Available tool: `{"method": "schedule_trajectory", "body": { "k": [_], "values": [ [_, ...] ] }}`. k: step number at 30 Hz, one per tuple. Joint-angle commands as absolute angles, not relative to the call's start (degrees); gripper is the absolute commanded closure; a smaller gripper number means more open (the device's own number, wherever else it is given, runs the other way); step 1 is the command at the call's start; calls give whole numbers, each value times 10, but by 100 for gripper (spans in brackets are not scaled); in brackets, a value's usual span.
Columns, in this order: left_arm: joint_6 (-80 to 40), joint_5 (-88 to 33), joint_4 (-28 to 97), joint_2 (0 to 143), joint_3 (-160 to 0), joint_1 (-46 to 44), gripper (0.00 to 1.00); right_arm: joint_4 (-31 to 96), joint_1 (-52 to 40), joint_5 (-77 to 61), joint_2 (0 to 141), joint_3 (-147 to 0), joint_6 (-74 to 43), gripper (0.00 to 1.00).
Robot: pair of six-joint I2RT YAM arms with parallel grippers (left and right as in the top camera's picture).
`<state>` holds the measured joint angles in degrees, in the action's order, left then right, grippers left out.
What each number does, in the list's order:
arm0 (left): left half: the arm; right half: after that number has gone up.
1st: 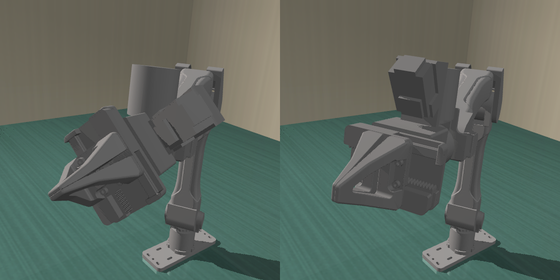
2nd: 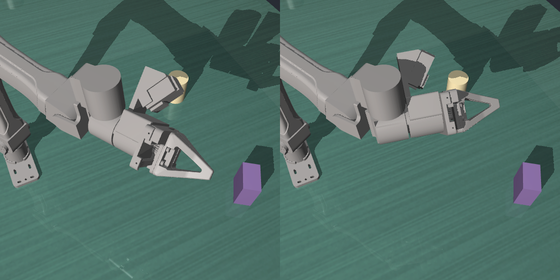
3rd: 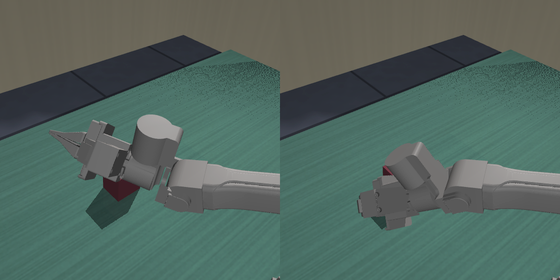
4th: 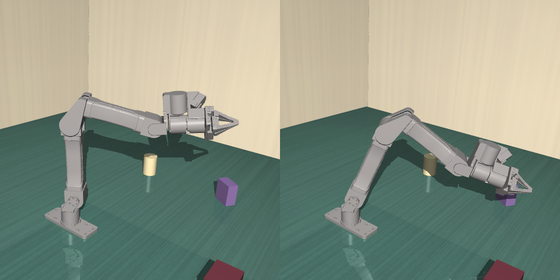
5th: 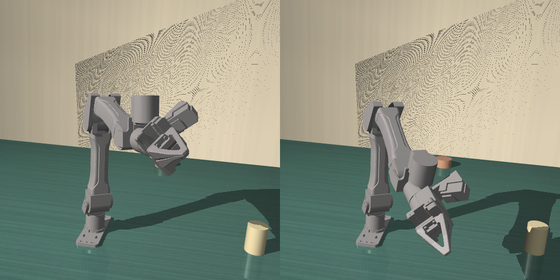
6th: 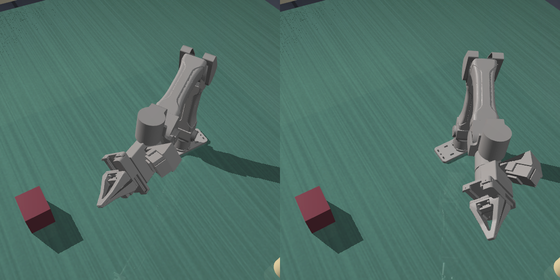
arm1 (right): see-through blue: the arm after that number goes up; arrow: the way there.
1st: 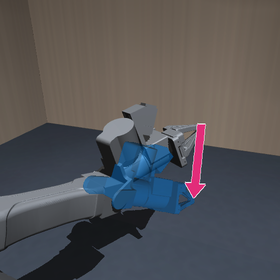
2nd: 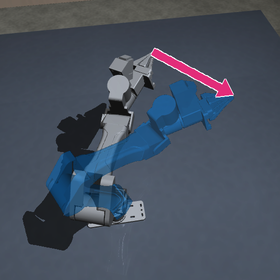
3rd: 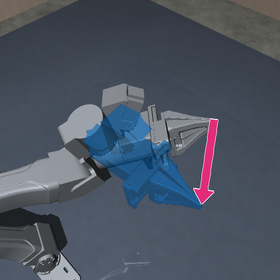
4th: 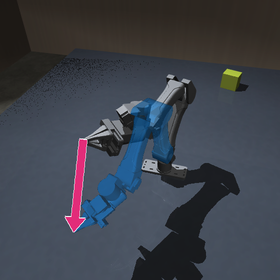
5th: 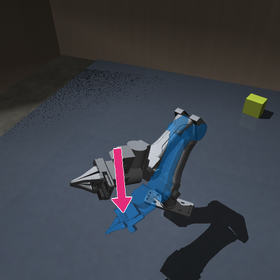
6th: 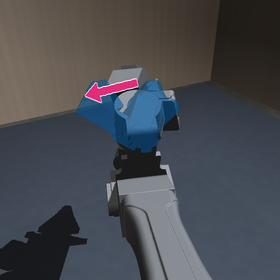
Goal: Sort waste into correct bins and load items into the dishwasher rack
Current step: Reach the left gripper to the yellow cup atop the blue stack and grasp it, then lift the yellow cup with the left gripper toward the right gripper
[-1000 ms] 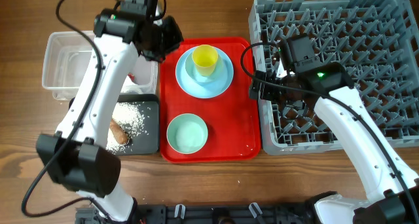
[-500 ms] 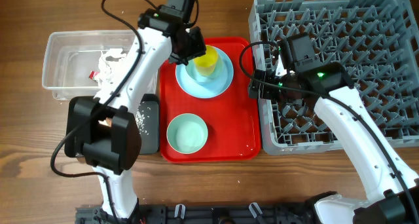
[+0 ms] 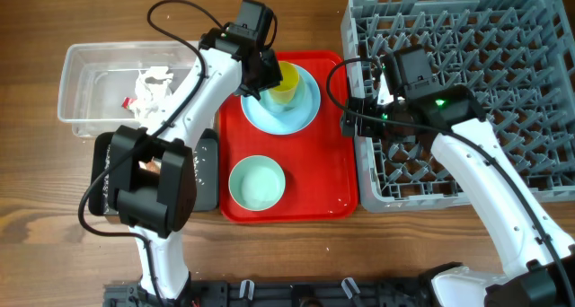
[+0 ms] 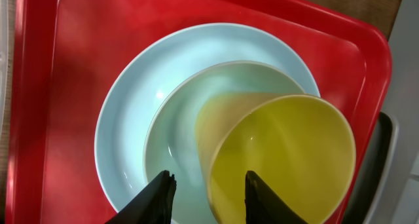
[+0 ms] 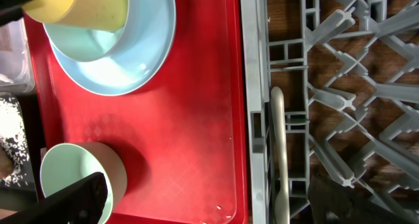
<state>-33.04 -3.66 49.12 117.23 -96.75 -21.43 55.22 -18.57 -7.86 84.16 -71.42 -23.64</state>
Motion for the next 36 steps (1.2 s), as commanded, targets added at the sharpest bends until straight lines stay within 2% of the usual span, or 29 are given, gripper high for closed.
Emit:
{"method": "schedule_trajectory", "body": {
  "k": [1, 5, 14, 16, 17, 21, 26, 31, 36],
  "values": [
    [-335, -27, 474, 1181, -944, -216, 66, 552, -187, -77, 839, -723, -225, 0],
    [-335, -27, 473, 1181, -943, -216, 78, 551, -187, -77, 839, -723, -225, 0],
    [-339, -27, 462, 1188, -933, -224, 81, 553, -187, -77, 839, -723, -225, 0],
    [-339, -27, 463, 1188, -933, -223, 88, 554, -187, -78, 839, -723, -225, 0],
    [-339, -27, 462, 1188, -933, -223, 94, 556, -187, -78, 839, -723, -225, 0],
    [-338, -48, 456, 1184, -934, -222, 96, 568, -187, -78, 838, -723, -209, 0],
    [-332, -122, 454, 1139, -954, -198, 96, 563, -187, -80, 816, -723, -190, 0],
    [-317, -326, 456, 1049, -970, -138, 96, 561, -187, -146, 781, -723, -145, 0],
    [-300, -456, 509, 980, -970, -90, 96, 547, -187, -237, 750, -723, -103, 0]
  ]
}}
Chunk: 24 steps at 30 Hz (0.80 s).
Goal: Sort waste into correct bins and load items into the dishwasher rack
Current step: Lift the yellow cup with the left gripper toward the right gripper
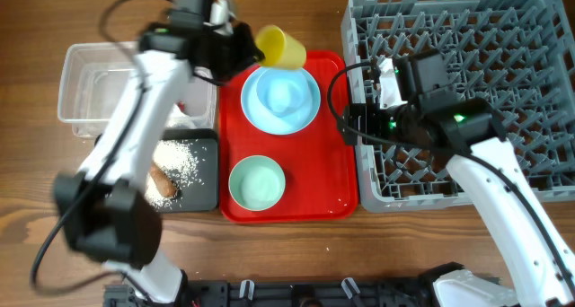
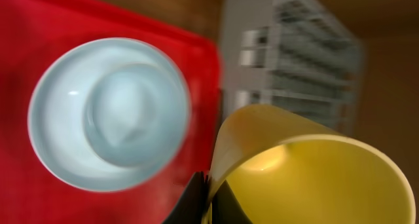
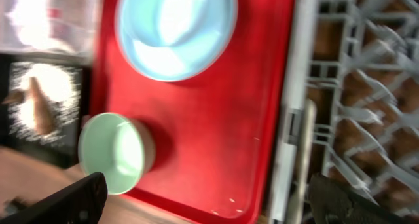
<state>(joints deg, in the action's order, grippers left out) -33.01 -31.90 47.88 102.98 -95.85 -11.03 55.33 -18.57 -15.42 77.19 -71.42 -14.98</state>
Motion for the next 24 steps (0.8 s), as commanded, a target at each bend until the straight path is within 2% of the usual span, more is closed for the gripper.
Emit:
{"method": "schedule_trajectory", "body": {
  "k": [1, 4, 10, 16, 24],
  "values": [
    [-281, -477, 529, 970, -970, -87, 96, 544, -187, -281, 742, -723, -77, 0],
    [-194, -547, 615, 963, -970, -95, 96, 525, -187, -416, 717, -723, -11, 0],
    [-54, -600, 719, 964, -970, -116, 96, 518, -187, -498, 657, -723, 61, 0],
    [41, -747, 747, 964, -970, -141, 96, 521, -187, -489, 604, -723, 101, 0],
    [43, -784, 746, 964, -970, -174, 96, 505, -187, -450, 594, -723, 105, 0]
  ]
}}
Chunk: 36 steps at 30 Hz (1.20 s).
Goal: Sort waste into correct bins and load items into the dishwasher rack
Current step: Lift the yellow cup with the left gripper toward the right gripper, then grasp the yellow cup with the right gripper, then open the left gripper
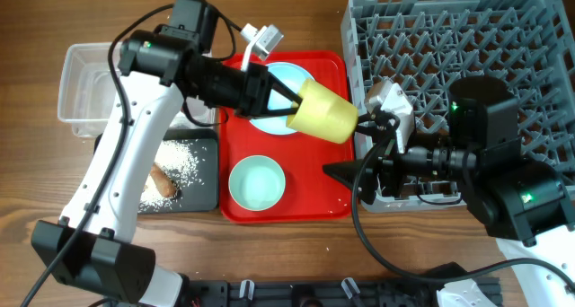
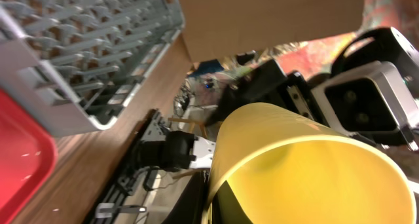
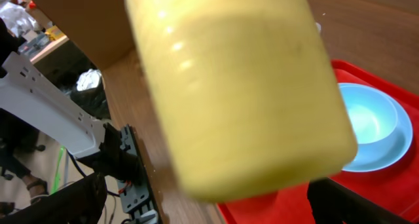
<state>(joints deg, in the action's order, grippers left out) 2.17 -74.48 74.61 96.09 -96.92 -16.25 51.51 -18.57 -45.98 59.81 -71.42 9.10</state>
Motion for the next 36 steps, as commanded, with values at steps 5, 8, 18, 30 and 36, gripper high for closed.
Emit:
{"method": "schedule_trajectory", "body": {
  "k": [5, 8, 18, 30, 36],
  "values": [
    [43, -784, 744, 964, -970, -192, 96, 457, -187, -456, 594, -723, 99, 0],
    [43, -784, 742, 964, -970, -192, 96, 448, -187, -470, 594, -723, 100, 4],
    [43, -784, 727, 964, -970, -177, 96, 415, -187, -470, 594, -723, 89, 14],
    [43, -784, 727, 964, -970, -151, 96, 415, -187, -470, 594, -723, 89, 15],
    [43, -784, 728, 964, -970, -152, 96, 409, -187, -470, 594, -723, 89, 32]
  ]
}}
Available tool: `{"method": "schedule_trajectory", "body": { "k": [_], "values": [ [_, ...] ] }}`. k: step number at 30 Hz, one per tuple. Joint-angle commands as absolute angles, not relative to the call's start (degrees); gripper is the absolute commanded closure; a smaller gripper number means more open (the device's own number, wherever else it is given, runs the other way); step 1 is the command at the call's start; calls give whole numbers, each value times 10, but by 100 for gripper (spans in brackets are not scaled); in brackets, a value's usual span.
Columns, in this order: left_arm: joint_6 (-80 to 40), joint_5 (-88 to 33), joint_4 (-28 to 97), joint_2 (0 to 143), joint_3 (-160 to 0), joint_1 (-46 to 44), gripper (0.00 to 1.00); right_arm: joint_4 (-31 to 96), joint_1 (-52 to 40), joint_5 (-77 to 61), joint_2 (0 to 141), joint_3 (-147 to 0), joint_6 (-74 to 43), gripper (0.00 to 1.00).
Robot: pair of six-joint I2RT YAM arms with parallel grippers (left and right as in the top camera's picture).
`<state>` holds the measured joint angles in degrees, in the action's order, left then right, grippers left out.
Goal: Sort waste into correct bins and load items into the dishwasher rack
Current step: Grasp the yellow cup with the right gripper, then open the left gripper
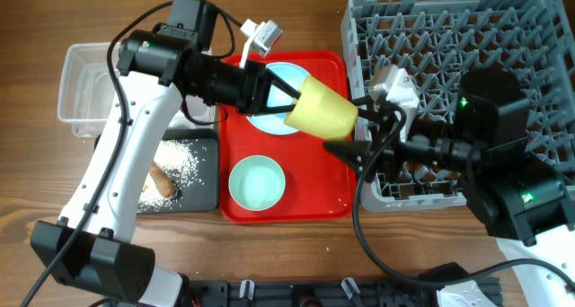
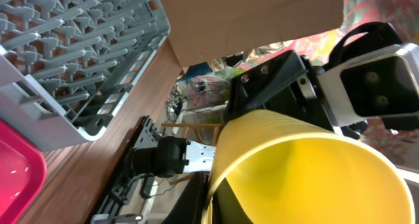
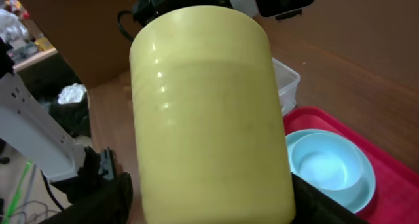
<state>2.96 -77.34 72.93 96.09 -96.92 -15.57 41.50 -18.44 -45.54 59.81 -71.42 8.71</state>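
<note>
The yellow cup hangs on its side in the air above the red tray. My left gripper is shut on its rim, one finger inside and one outside. In the right wrist view the cup fills the frame base-first. My right gripper is open, with a finger close on each side of the cup's base. The grey dishwasher rack is at the right, partly under the right arm.
A light blue plate with a bowl in it lies at the tray's far end. A green bowl stands at its near end. A clear bin and a black tray with food scraps are on the left.
My right gripper has moved in towards the cup, and its fingers now stand narrower, flanking the base. The left arm still holds the cup in nearly the same place.
My left gripper was open round the rim of the yellow cup, which stood in the bowl on the blue plate. Then it held the cup beyond the tray's far edge. Then the cup lay sideways over the tray, base towards my right gripper, which now flanks it.
</note>
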Motion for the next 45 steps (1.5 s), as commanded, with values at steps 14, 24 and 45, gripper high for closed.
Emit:
{"method": "schedule_trajectory", "body": {
  "k": [14, 24, 45],
  "values": [
    [43, -784, 734, 964, -970, -157, 96, 375, -187, -462, 602, -723, 88, 30],
    [43, -784, 729, 964, -970, -174, 96, 361, -187, -462, 620, -723, 73, 29],
    [43, -712, 770, 964, -970, -174, 87, 319, -187, -431, 620, -723, 74, 45]
  ]
}}
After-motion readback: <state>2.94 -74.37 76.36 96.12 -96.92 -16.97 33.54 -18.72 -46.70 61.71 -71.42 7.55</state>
